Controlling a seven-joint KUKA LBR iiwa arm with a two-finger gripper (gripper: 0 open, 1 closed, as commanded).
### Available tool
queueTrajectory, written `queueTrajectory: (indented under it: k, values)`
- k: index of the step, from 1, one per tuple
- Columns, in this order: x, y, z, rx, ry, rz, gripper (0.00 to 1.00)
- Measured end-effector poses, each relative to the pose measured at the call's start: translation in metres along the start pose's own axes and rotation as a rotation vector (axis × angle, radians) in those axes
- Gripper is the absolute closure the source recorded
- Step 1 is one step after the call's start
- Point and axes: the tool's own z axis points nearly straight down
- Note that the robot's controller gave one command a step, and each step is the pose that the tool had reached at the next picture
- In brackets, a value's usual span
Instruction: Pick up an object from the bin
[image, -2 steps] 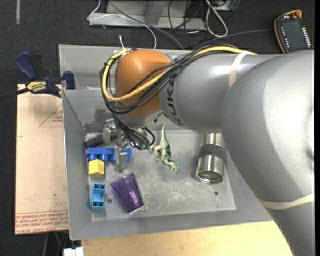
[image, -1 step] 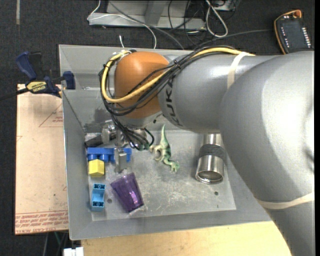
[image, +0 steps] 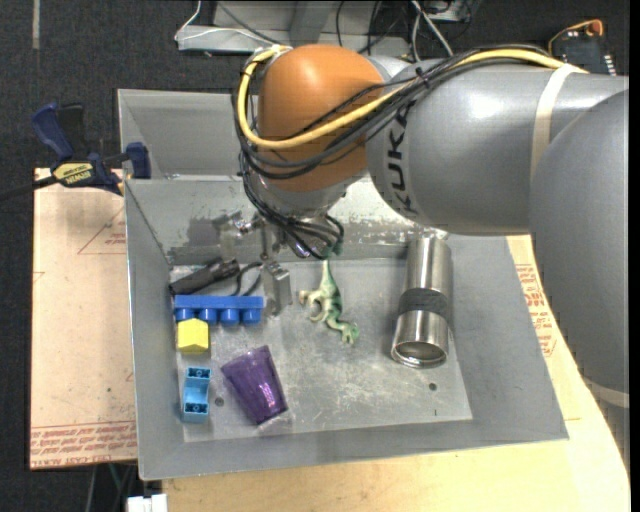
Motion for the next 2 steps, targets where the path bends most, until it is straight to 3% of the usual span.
queueTrajectory:
  k: [1, 2]
  values:
    - [-0.002, 0.014, 0.086, -0.001, -0.002, 0.077, 0.00]
    - [-0.010, 0.006, 0.064, 0.003, -0.011, 0.017, 0.00]
